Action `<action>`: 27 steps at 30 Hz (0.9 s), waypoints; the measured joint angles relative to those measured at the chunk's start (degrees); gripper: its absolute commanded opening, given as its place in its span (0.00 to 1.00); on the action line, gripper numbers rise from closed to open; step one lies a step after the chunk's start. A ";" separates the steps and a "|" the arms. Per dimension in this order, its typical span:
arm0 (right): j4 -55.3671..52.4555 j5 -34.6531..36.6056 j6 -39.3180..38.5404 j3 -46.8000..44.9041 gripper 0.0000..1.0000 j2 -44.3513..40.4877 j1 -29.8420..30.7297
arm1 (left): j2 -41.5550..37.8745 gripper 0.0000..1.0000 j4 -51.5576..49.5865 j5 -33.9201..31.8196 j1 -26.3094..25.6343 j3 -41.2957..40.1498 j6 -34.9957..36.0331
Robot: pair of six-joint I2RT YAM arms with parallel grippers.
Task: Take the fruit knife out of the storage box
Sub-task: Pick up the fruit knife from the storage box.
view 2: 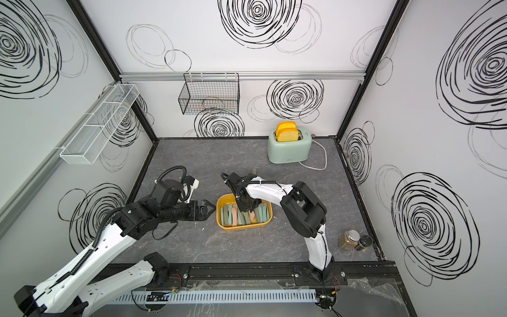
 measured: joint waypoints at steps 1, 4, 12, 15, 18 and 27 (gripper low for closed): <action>-0.04 0.00 -0.02 0.11 0.19 0.00 0.00 | 0.00 0.98 0.00 0.00 0.00 0.00 0.02; -0.24 0.02 -0.04 0.22 0.18 0.00 -0.02 | 0.00 0.98 -0.02 0.00 0.00 0.00 0.02; -4.13 0.83 -0.22 4.52 0.18 -0.02 -0.52 | 0.04 0.98 -0.55 0.00 0.02 0.02 0.48; -5.18 1.07 -0.22 6.84 0.18 -0.15 -0.81 | 0.44 0.98 -0.81 0.02 0.33 0.55 0.90; -5.70 1.07 -0.22 8.00 0.18 -0.50 -0.98 | 1.38 0.98 -0.94 0.20 1.01 1.95 1.36; -8.50 0.66 0.09 9.70 0.18 -2.62 -1.51 | 4.11 0.98 -0.92 0.98 3.06 5.01 2.99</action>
